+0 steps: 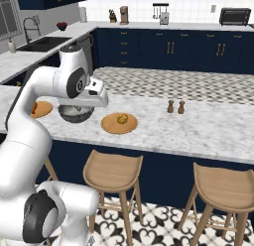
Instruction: Pick the chicken drumstick and squash from their plates and place them in the bowl. Then put the bowl in the fridge.
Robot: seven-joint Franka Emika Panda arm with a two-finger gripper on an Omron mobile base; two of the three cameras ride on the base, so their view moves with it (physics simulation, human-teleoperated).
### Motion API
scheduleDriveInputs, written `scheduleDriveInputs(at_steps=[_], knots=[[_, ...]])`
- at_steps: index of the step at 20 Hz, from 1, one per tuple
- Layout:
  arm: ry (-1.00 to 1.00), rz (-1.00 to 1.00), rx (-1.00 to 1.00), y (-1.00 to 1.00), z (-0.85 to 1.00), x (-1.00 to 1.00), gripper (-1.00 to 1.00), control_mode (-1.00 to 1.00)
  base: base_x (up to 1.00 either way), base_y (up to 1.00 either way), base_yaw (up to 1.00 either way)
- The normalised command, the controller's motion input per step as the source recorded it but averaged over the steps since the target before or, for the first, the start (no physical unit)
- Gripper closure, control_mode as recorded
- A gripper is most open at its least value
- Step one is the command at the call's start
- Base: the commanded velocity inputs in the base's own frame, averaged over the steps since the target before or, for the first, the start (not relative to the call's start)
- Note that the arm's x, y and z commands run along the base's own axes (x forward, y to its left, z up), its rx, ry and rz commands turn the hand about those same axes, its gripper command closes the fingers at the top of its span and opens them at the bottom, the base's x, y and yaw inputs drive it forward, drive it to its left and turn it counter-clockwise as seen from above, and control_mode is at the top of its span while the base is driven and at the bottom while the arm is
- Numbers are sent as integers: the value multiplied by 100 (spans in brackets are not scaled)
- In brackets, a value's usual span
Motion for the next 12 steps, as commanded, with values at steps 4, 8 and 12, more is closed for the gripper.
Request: scheduleDriveInputs(at_steps=[4,8,12], knots=[[-4,0,0,0,0,-70,-100,-100,0,0,0],[-1,0,0,-6,-27,-69,-100,-100,0,0,0],[-38,0,0,-2,-50,31,-100,-100,0,0,0]])
